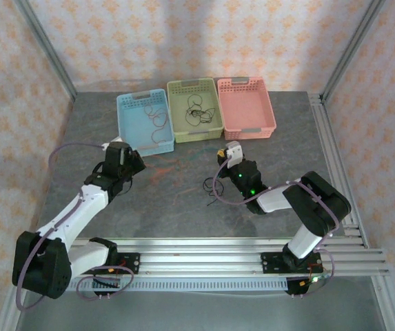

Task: Untangle the cables

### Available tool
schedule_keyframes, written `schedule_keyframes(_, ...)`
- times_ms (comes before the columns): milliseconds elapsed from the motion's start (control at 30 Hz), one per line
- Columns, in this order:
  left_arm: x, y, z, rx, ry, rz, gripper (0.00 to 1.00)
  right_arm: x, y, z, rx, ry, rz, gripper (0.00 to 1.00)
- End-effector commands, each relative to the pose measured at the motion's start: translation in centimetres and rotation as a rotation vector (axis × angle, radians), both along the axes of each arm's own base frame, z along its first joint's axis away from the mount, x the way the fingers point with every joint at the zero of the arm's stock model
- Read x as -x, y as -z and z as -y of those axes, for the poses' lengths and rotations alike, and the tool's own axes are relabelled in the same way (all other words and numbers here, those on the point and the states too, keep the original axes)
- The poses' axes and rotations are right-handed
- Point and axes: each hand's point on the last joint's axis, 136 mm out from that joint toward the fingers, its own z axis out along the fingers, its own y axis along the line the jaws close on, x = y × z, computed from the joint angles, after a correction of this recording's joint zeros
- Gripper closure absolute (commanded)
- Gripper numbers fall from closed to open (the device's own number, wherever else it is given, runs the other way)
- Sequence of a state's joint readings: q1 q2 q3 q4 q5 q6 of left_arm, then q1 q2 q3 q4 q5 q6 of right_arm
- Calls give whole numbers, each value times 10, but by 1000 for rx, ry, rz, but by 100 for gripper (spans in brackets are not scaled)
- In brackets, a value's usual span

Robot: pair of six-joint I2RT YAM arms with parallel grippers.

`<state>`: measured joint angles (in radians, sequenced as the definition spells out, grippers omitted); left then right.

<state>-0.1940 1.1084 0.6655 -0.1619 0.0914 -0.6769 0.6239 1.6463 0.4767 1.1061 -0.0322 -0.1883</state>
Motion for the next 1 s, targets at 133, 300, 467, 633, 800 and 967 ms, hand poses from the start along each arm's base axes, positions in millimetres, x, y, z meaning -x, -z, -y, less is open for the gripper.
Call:
schedule_keyframes(133,4,3,-14,7,-64,-8,100,2,-9,5,5,22,21,100)
schedule_keyframes(300,-2,6,-9,3,-31,-27,100,-1,-7,1,11,17,9,100)
schedule_keyframes(467,-4,11,-8,-8,-23,-42,100,-2,-8,1,-24,26,3,100)
schedule_keyframes(633,-1,10,-17,-28,-60,-29,100,-5,-12,26,0,156,24,100)
schedule_keyframes(800,8,5,-32,-7,-123,-16,100,-9,-15,74,-34,378,35,100)
schedule_keyframes(967,9,8,-34,8,-144,-11,100,-5,-18,107,-88,485,56,100)
